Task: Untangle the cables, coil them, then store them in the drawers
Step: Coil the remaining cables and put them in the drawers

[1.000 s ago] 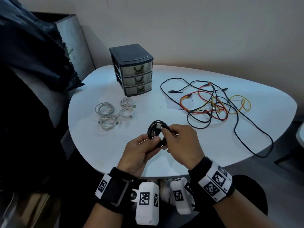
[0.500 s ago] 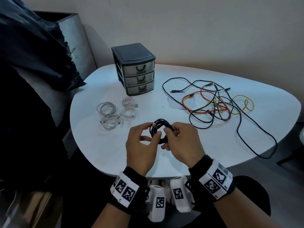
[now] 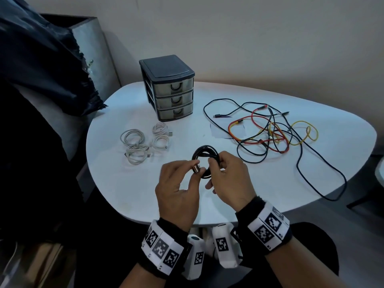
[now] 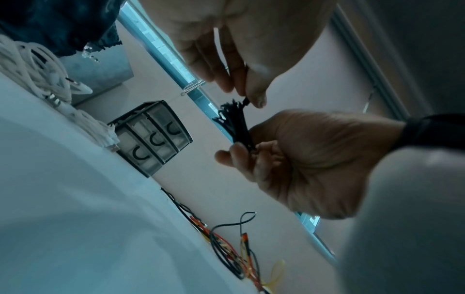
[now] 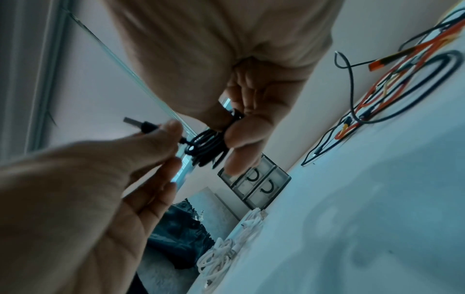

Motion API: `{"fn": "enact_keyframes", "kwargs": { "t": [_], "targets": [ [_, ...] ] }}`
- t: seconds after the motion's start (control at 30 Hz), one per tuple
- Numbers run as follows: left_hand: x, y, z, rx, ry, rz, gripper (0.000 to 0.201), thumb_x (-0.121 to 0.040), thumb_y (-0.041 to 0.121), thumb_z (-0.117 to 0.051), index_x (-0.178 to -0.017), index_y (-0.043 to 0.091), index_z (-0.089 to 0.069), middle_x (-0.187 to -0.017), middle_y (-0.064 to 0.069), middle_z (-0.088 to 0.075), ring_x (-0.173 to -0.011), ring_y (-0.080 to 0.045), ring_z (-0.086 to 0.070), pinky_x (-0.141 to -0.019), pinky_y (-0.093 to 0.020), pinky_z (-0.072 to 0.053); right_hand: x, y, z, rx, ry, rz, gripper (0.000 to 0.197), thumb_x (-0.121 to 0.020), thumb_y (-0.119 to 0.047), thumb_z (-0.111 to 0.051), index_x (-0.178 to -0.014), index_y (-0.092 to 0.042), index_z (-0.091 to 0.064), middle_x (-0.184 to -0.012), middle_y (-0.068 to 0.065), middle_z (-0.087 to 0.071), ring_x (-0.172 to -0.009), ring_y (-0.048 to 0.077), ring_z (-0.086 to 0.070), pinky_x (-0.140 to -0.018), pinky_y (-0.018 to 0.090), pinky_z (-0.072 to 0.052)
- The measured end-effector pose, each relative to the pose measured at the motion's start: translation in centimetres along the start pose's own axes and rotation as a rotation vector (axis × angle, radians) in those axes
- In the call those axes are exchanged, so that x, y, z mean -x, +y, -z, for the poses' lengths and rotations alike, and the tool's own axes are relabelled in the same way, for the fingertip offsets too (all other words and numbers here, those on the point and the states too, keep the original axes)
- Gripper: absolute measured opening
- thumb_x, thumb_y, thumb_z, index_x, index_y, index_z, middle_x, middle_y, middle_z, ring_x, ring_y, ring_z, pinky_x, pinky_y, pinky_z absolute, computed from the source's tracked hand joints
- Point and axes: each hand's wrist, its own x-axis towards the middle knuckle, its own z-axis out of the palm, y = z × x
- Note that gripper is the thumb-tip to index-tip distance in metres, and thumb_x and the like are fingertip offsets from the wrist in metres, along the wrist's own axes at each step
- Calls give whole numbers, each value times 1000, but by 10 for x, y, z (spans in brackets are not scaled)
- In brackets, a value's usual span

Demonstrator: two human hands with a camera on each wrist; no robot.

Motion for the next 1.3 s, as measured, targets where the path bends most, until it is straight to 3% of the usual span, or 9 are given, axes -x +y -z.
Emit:
{"fn": "enact_keyframes", "kwargs": {
  "t": [0.13,0.33,0.47,0.63,0.77,0.87,1.0,1.13,1.3],
  "targets": [
    [0,6,-2,189,-25,220,23,-83,5,-77,-84,27,-70,-84,9,-70,-80,-8,-67,-76,-15,-49,-4,4,-1,80,14,32,23,-101,-27,-48,-87,-10,-56,-82,-1,-68,-47,14,-67,-50,32,-50],
    [-15,9,3,522,63,595,7,-87,6,-69,-82,0,-69,-80,-11,-72,-73,-15,-72,-69,-24,-57,-10,4,1,-57,2,-50,19,-100,-20,-51,-89,-6,-58,-83,4,-71,-48,17,-68,-47,40,-53],
    [-22,9,11,615,37,714,14,-89,17,-67,-82,6,-67,-81,-11,-71,-75,-17,-72,-64,-24,-56,-12,-2,5,-255,-3,-64,15,-97,-12,-57,-89,-2,-63,-81,8,-74,-51,20,-68,-43,27,-46],
    [-35,-7,26,493,-210,839,4,-94,15,-63,-97,13,-66,-94,-8,-71,-85,-21,-72,-72,-31,-57,-15,-2,18,-325,-87,12,9,-90,-14,-70,-83,-13,-75,-72,3,-73,-49,14,-52,-46,18,-39],
    [-45,-12,31,477,-390,810,24,-94,20,-62,-119,21,-63,-106,-5,-75,-97,-22,-72,-88,-36,-55,-19,3,18,-63,-211,165,10,-89,-18,-71,-87,-24,-78,-69,-7,-71,-63,11,-58,-62,22,-49],
    [-46,-11,26,378,-517,672,22,-83,18,-72,-104,16,-72,-97,-7,-77,-89,-22,-72,-88,-39,-55,-18,4,16,11,-293,222,9,-91,-19,-70,-92,-18,-79,-73,-10,-71,-64,3,-57,-65,19,-47],
    [-49,-8,25,361,-567,629,17,-81,2,-76,-96,9,-70,-87,-14,-75,-81,-33,-74,-78,-36,-60,-19,2,18,-183,-235,150,5,-88,-12,-71,-92,-8,-71,-76,7,-71,-66,7,-63,-64,20,-48],
    [-51,-2,18,336,-447,589,16,-82,1,-76,-92,10,-67,-86,-13,-73,-71,-25,-74,-62,-27,-57,-21,-2,18,-304,-244,72,8,-89,-10,-70,-95,-8,-66,-75,5,-73,-61,12,-61,-51,22,-45],
    [-49,-7,11,167,-351,463,24,-81,2,-74,-84,21,-59,-87,-8,-72,-68,-25,-70,-62,-32,-57,-19,-5,23,-317,-308,28,22,-89,-1,-67,-108,-10,-67,-87,14,-74,-76,19,-71,-58,27,-56]
  ]
}}
